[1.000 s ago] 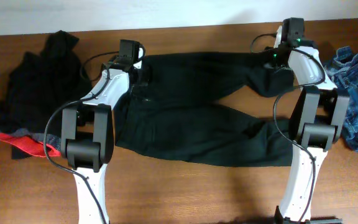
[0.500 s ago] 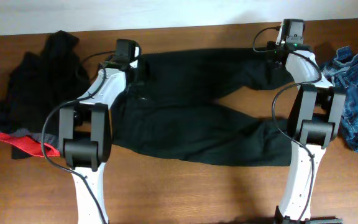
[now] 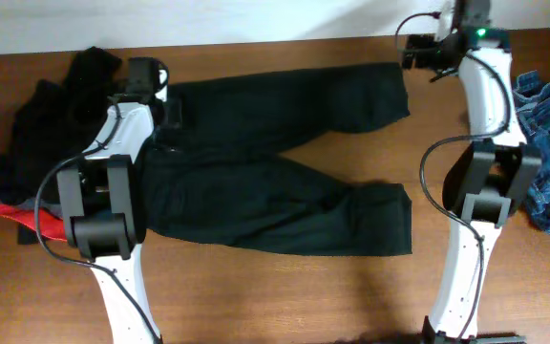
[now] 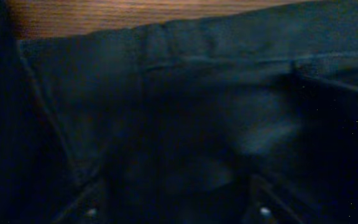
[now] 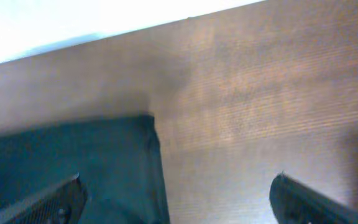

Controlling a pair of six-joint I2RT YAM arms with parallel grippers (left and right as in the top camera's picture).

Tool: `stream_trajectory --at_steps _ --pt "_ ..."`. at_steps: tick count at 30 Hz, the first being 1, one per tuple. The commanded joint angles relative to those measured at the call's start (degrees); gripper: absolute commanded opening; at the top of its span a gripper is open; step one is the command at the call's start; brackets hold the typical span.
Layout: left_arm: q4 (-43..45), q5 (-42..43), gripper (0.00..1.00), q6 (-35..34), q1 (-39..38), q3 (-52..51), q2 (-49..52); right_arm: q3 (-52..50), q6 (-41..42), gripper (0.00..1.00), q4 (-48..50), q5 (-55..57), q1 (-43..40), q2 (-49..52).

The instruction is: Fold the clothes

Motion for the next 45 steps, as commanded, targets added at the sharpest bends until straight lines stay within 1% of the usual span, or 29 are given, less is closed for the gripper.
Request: stream_trajectory --at_steps 1,2,4,9,13,15,18,19,22,23,26,30,33,35,37,39,41,42,45 --pt "-6.01 -4.59 0.87 2.32 0.79 0.87 4.22 9.22 0.22 0.99 -8.90 -5.29 -0.02 0.33" --pt "-7.26 -4.61 0.99 2.34 0.68 2.10 4.02 11.30 0.22 0.99 -11.54 -5.27 -0.02 0.33" --pt "-11.96 -4.55 0.99 2.34 0.17 7.06 3.48 15.23 0.22 0.99 -17.40 -5.27 -0.02 0.33" --pt "-20.74 -1.84 0.99 2.34 -0.20 15.78 3.08 19.21 0.44 0.99 -24.68 -7.02 0.02 0.33" --pt "-28.57 2.10 0.99 2.32 -0.15 22.69 1.60 23.41 1.66 0.99 -30.99 -7.98 0.02 -0.07" --pt "-32.85 4.44 0.99 2.32 -0.13 26.03 -0.11 26.97 2.47 0.99 -35.06 -8.02 0.02 -0.83" --pt "-38.45 5.62 0.99 2.08 -0.13 30.47 -3.69 30.88 3.04 0.99 -40.02 -7.98 0.02 -2.21" --pt "-41.29 5.55 0.99 2.10 -0.13 32.11 -6.08 33.53 3.04 0.99 -43.93 -7.96 0.02 -3.08" --pt "-46.05 5.57 0.99 2.08 -0.13 33.20 -11.19 34.03 3.13 1.00 -43.89 -9.68 0.44 -5.46" --pt "-47.67 5.55 0.99 1.40 -0.13 33.20 -13.25 34.03 3.48 0.96 -43.89 -10.99 0.76 -6.51" --pt "-51.91 5.60 0.99 -0.98 -0.13 33.20 -17.99 34.03 3.50 0.92 -43.89 -14.23 2.40 -9.79" --pt "-57.99 7.13 0.99 -0.98 -0.13 33.20 -24.33 34.01 3.48 0.91 -43.89 -13.92 6.08 -16.39" --pt "-60.85 8.79 0.99 -0.98 -0.15 33.20 -27.28 34.01 3.43 0.91 -43.89 -13.51 8.31 -21.20" --pt "-63.17 10.19 0.99 -0.96 -0.20 33.20 -29.05 33.31 3.45 0.92 -43.89 -13.57 9.97 -24.65" --pt "-66.01 11.21 0.99 -0.96 -0.20 33.20 -31.26 31.12 3.43 0.95 -43.89 -13.49 12.57 -29.16" --pt "-68.13 11.65 0.99 -0.94 -0.20 33.20 -33.51 27.71 3.43 0.95 -43.89 -11.85 14.97 -33.24" --pt "-68.46 12.00 0.99 -0.96 -0.20 32.94 -36.30 22.99 3.45 0.96 -43.89 -8.50 17.53 -37.33" --pt "-68.46 12.52 0.99 -0.94 -0.20 32.87 -38.34 17.90 3.48 0.97 -43.89 -5.99 19.54 -40.89" --pt "-68.43 13.22 0.99 -0.96 -0.20 32.85 -44.41 7.67 4.44 0.96 -43.89 -3.67 22.29 -47.34"
